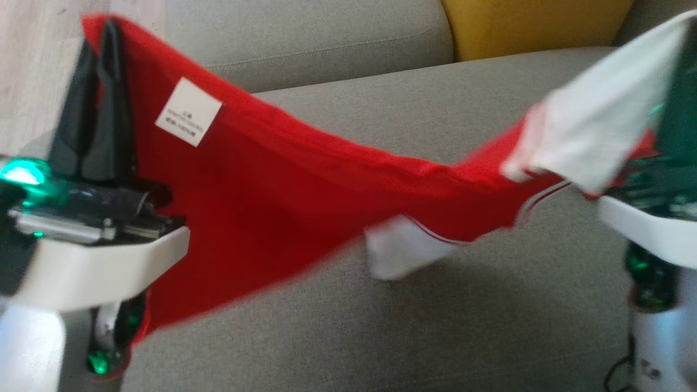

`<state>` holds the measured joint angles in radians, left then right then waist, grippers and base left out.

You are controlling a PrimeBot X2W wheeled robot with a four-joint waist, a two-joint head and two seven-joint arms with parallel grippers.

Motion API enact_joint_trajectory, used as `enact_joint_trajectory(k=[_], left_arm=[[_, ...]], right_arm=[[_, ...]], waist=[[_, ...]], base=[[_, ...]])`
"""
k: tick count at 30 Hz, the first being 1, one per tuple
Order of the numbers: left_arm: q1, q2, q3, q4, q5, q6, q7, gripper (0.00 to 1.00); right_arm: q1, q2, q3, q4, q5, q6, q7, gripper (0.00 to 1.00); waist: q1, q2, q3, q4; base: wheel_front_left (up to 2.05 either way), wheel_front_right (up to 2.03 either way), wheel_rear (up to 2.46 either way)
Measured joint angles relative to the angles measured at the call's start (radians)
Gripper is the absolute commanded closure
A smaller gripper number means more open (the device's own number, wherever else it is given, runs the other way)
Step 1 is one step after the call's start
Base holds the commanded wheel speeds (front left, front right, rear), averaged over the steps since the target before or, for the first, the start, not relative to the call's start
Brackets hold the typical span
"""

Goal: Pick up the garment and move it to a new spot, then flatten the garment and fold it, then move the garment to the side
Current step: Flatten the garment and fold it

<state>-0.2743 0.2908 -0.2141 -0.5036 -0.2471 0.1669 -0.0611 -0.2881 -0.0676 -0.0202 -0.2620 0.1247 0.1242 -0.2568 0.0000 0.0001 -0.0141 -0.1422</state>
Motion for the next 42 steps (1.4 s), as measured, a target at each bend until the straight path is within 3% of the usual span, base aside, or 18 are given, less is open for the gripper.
enact_joint_trajectory(k=[7, 15, 21, 27, 32, 36, 42], left_arm=[[-0.11, 0.062, -0.022, -0.102, 0.045, -0.036, 0.129, 1.0], [-0.206, 0.079, -0.035, 0.011, 0.005, -0.09, 0.195, 1.0], [-0.451, 0.088, -0.035, 0.257, 0.001, -0.153, 0.163, 1.0], [-0.789, 0.102, -0.056, 0.606, 0.102, -0.193, 0.056, 1.0], [-1.109, 0.112, -0.065, 0.892, 0.206, -0.173, -0.101, 1.0], [-1.204, 0.093, -0.066, 1.027, 0.218, -0.158, -0.156, 1.0], [-1.134, 0.075, -0.054, 1.192, 0.177, -0.149, -0.188, 1.0]], right_arm=[[-0.014, -0.029, -0.022, -0.178, -0.025, 0.0, 0.063, 1.0], [-0.114, -0.051, -0.006, -0.092, -0.027, 0.0, 0.107, 1.0], [-0.425, -0.08, 0.044, 0.165, -0.049, 0.0, 0.056, 1.0], [-0.804, -0.063, 0.057, 0.481, -0.128, 0.0, 0.008, 1.0], [-1.095, -0.007, -0.03, 0.644, -0.223, 0.0, -0.002, 1.0], [-1.142, -0.012, 0.014, 0.644, -0.18, 0.0, -0.004, 1.0], [-1.001, 0.0, 0.132, 0.645, -0.1, 0.0, -0.004, 1.0]], waist=[[0.0, 0.0, 0.021, -0.001], [0.0, 0.0, 0.109, 0.003], [0.0, 0.0, 0.229, 0.015], [0.0001, -0.0001, 0.355, 0.025], [0.0001, -0.0001, 0.456, -0.001], [0.0001, -0.0001, 0.527, -0.017], [0.0002, -0.0001, 0.646, -0.028]], base=[[0.0, 0.0, 0.0], [0.0, 0.0, 0.0], [0.0, 0.0, 0.0], [0.0, 0.0, 0.0], [0.0, 0.0, 0.0], [0.0, 0.0, 0.0], [0.0, 0.0, 0.0]])
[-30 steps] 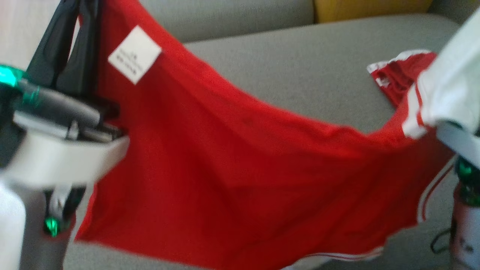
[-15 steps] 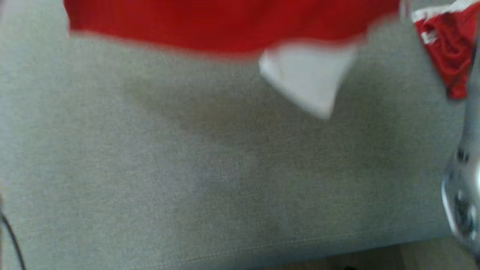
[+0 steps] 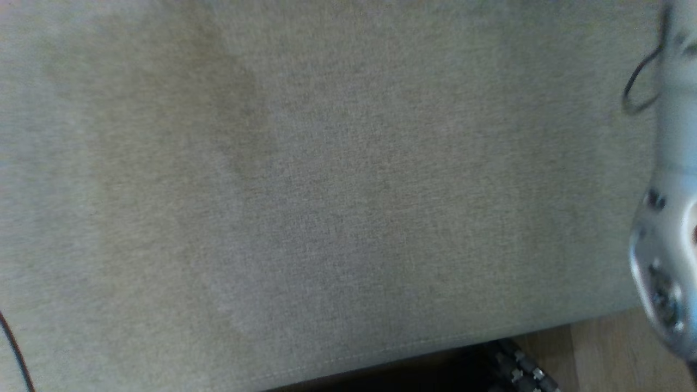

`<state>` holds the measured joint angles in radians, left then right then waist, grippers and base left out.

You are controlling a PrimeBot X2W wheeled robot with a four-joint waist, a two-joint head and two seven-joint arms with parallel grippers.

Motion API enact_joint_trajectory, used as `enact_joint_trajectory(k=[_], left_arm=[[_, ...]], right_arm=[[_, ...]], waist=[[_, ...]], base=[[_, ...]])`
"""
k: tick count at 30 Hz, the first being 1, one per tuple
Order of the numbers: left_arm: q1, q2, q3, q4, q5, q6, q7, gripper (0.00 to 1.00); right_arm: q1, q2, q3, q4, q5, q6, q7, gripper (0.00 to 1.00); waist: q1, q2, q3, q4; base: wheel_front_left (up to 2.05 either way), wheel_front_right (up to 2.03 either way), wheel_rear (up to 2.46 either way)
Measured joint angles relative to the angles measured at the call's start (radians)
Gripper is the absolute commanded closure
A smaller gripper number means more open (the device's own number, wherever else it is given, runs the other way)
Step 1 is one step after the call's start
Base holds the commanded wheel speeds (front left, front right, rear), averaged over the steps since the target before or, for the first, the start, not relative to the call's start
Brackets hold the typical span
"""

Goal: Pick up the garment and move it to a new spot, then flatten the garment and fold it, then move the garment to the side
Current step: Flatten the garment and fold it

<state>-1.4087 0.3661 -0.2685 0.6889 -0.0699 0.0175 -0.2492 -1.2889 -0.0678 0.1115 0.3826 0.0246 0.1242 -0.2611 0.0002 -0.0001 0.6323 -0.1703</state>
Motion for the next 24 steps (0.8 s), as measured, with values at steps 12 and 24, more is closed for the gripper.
enact_joint_trajectory(k=[12, 24], left_arm=[[0.178, -0.054, 0.072, -0.074, -0.107, -0.047, -0.007, 1.0], [0.576, -0.082, 0.16, -0.269, -0.213, -0.105, -0.007, 1.0]], right_arm=[[0.222, 0.0, -0.012, -0.136, 0.082, 0.0, 0.0, 1.0], [0.654, 0.002, -0.048, -0.262, 0.199, 0.0, 0.0, 1.0]], waist=[[-0.0001, 0.0, 0.071, 0.015], [-0.0002, 0.0001, -0.061, 0.046]], base=[[0.0, 0.0, 0.0], [0.0, 0.0, 0.0]])
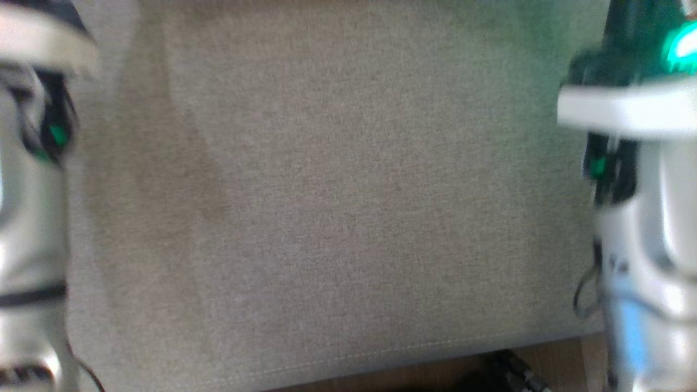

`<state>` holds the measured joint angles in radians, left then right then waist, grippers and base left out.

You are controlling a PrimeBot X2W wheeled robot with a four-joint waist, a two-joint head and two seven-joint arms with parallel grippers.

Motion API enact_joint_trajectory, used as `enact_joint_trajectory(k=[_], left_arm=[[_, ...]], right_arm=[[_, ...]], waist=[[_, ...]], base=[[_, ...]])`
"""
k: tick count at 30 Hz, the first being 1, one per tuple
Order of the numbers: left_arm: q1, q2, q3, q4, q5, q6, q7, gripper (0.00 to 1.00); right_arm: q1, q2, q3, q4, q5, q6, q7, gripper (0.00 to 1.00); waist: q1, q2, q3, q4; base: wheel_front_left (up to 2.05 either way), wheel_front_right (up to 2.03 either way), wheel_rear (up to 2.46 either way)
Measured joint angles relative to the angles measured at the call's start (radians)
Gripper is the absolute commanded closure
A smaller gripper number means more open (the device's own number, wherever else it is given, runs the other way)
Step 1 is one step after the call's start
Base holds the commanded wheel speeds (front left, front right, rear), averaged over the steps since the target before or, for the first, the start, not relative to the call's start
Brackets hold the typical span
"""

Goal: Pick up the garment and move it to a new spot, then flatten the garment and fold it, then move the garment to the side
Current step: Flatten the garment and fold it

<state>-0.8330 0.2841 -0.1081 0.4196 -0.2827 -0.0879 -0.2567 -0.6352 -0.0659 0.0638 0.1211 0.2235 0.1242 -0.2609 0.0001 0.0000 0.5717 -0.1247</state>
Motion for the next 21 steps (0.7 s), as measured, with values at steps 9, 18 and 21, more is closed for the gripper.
enact_joint_trajectory(k=[9, 18, 21], left_arm=[[0.425, -0.092, 0.056, -0.187, -0.066, 0.0, 0.0, 1.0], [0.736, -0.173, 0.097, -0.299, -0.099, 0.009, 0.0, 1.0], [0.821, -0.19, 0.106, -0.337, -0.098, 0.01, 0.0, 1.0]], right_arm=[[0.356, 0.007, -0.011, -0.049, 0.1, 0.0, 0.001, 1.0], [0.567, 0.01, 0.031, -0.114, 0.155, 0.0, 0.035, 1.0], [0.628, 0.009, 0.034, -0.149, 0.17, 0.0, 0.059, 1.0]], waist=[[-0.0001, 0.0, -0.156, 0.016], [-0.0001, 0.0001, -0.288, 0.007], [-0.0001, 0.0001, -0.332, 0.001]], base=[[0.0, 0.0, 0.0], [0.0, 0.0, 0.0], [0.0, 0.0, 0.0]])
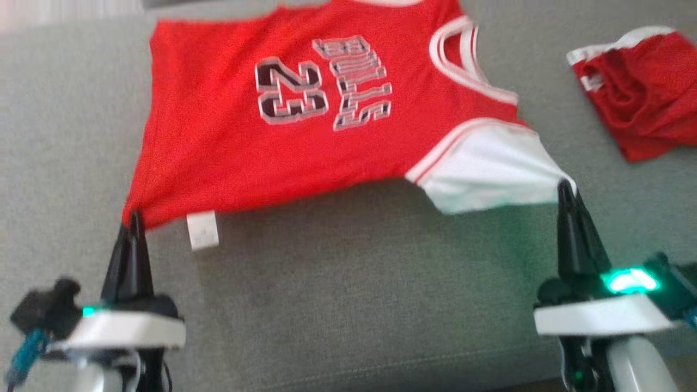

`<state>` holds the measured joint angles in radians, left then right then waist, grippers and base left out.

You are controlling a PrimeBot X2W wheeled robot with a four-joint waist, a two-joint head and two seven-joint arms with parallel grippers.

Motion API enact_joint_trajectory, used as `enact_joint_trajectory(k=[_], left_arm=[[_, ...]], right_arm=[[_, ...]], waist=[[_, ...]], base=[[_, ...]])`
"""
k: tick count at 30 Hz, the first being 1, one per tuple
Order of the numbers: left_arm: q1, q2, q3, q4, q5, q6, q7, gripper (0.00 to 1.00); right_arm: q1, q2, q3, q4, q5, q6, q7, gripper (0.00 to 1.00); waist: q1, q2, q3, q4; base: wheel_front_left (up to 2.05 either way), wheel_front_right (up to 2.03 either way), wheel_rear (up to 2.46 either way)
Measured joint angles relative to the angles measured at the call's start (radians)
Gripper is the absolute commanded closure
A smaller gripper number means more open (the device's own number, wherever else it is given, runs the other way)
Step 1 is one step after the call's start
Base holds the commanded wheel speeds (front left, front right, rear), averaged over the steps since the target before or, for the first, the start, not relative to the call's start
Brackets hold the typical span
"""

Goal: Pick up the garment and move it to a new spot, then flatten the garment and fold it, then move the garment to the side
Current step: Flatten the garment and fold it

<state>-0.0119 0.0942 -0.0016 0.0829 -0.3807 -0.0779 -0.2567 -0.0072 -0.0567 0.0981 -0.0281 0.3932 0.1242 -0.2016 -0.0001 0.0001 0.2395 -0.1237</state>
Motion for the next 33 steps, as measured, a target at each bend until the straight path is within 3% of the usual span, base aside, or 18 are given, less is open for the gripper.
enact_joint_trajectory(k=[8, 11, 17, 24, 33], left_arm=[[0.154, -0.024, 0.029, -0.15, 0.0, 0.01, 0.0, 1.0], [0.181, -0.028, 0.017, -0.16, -0.001, 0.014, 0.0, 1.0], [0.197, -0.032, -0.005, -0.104, -0.039, 0.018, 0.008, 1.0], [0.182, -0.036, -0.019, 0.056, -0.078, 0.016, 0.01, 1.0], [0.077, -0.038, -0.018, 0.11, -0.102, -0.003, 0.008, 1.0]], right_arm=[[0.131, 0.0, -0.051, -0.177, 0.003, 0.0, 0.056, 1.0], [0.148, 0.001, -0.047, -0.188, 0.003, 0.0, 0.089, 1.0], [0.163, 0.007, -0.036, -0.061, 0.039, 0.0, 0.111, 1.0], [0.133, 0.01, -0.004, 0.109, 0.037, 0.0, 0.08, 1.0], [0.014, 0.01, 0.006, 0.186, 0.04, 0.0, 0.014, 1.0]], waist=[[0.0, 0.0, -0.095, -0.002], [0.0, 0.0, -0.11, 0.003], [0.0, 0.0, -0.108, 0.012], [0.0, 0.0, -0.086, 0.017], [0.0, 0.0, -0.062, 0.026]], base=[[0.0, 0.0, 0.0], [0.0, 0.0, 0.0], [0.0, 0.0, 0.0], [0.0, 0.0, 0.0], [0.0, 0.0, 0.0]])
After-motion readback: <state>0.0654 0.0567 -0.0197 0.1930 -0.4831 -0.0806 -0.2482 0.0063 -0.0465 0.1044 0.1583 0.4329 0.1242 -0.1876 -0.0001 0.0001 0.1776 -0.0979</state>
